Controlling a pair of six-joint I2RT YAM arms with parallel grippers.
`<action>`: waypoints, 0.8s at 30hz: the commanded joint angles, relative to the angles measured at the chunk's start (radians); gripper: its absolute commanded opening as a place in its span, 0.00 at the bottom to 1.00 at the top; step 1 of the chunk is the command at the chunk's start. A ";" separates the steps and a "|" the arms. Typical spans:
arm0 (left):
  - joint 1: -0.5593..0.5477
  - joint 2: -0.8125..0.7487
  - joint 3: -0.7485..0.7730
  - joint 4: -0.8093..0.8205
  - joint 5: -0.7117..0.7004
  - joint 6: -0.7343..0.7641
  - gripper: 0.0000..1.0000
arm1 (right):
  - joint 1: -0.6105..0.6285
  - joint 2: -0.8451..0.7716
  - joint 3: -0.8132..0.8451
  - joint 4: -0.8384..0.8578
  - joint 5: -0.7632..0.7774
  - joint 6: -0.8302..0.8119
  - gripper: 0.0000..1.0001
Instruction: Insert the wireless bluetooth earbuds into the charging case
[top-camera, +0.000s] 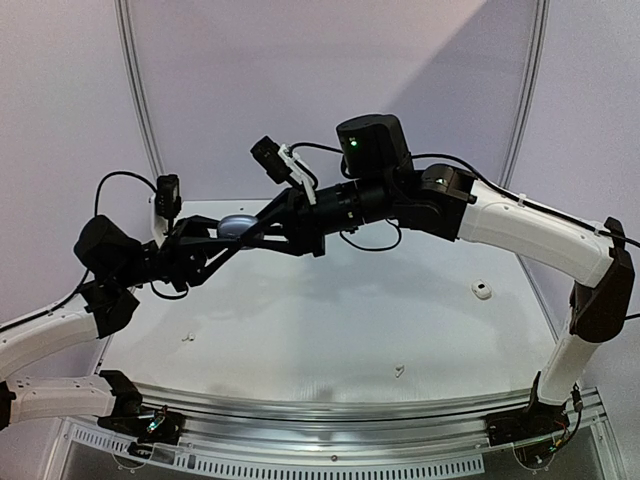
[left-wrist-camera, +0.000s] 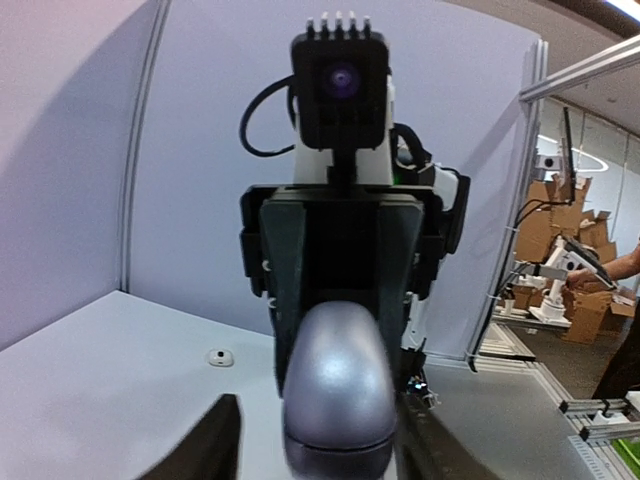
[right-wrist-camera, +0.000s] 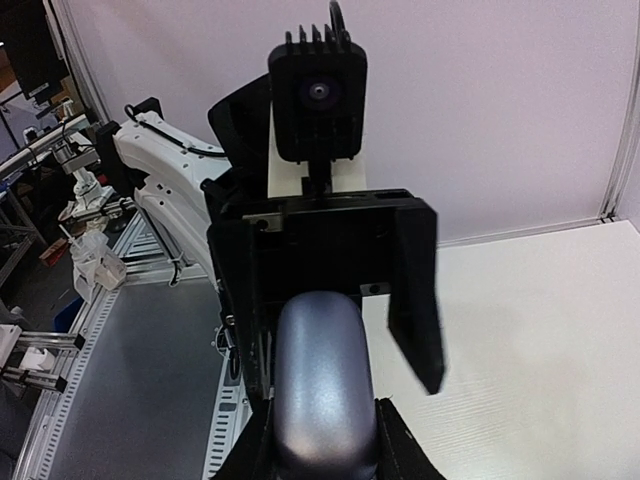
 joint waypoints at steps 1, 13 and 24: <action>0.017 -0.031 0.015 -0.226 -0.187 0.163 0.99 | -0.028 0.002 0.010 -0.008 0.011 0.034 0.00; 0.058 -0.083 0.035 -0.532 -0.575 0.440 0.99 | -0.257 0.222 -0.136 -0.012 -0.082 0.321 0.00; 0.061 -0.086 0.053 -0.593 -0.520 0.466 0.99 | -0.296 0.563 0.018 -0.069 -0.249 0.462 0.03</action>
